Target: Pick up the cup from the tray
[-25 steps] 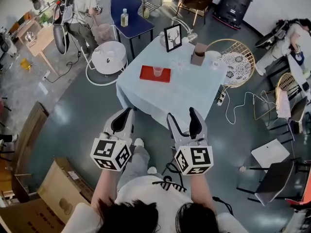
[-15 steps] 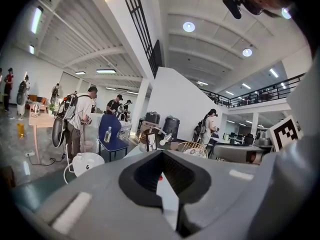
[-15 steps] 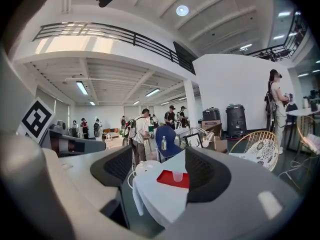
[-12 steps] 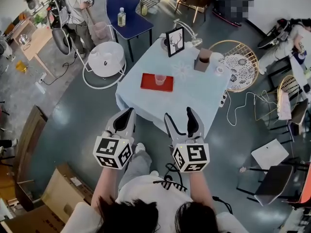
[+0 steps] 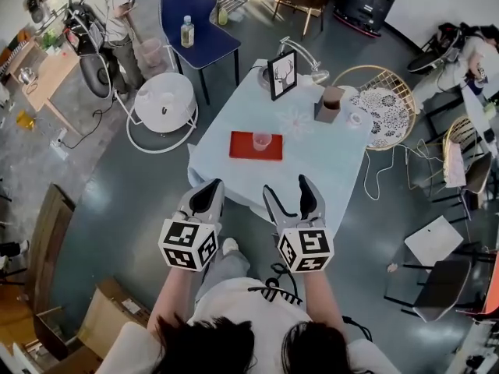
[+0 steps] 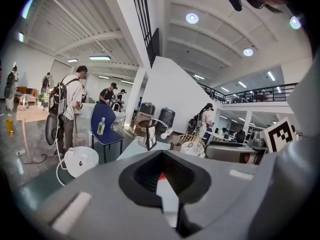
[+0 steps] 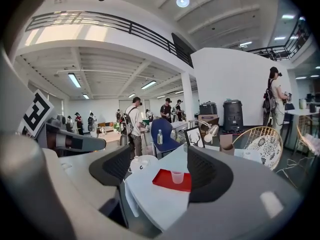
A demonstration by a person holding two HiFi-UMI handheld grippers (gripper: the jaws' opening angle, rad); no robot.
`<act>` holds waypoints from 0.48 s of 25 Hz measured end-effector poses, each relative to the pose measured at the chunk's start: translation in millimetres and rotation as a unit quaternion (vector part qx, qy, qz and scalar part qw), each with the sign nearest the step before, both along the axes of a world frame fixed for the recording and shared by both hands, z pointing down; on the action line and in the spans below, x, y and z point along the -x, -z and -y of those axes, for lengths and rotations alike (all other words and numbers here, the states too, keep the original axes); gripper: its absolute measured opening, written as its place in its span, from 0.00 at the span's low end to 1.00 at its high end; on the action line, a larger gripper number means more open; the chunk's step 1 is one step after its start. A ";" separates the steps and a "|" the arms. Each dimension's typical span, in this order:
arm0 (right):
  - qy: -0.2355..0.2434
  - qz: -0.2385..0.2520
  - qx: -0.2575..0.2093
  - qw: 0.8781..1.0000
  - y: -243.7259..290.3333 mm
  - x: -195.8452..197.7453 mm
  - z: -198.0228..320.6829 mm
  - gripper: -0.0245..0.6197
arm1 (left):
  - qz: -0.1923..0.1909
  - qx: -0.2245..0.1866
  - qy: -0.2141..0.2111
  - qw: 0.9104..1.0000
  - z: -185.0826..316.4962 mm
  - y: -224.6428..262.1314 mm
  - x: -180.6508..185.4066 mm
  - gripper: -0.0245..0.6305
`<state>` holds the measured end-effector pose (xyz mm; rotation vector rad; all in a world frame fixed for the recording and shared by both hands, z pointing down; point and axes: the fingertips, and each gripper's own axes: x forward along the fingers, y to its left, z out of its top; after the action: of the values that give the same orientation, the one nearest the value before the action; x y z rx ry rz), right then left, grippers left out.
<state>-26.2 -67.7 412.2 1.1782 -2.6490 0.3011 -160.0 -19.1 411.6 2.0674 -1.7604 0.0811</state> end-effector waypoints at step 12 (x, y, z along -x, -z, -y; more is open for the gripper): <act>-0.023 -0.023 -0.007 0.999 -16.4 41.6 46.9 0.64 | -0.003 0.014 -0.026 1.000 57.1 -14.6 42.1 0.04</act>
<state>-67.8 -114.5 428.6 1.2371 -2.5924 0.2613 -202.1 -76.2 426.2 2.0911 -1.6929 0.1151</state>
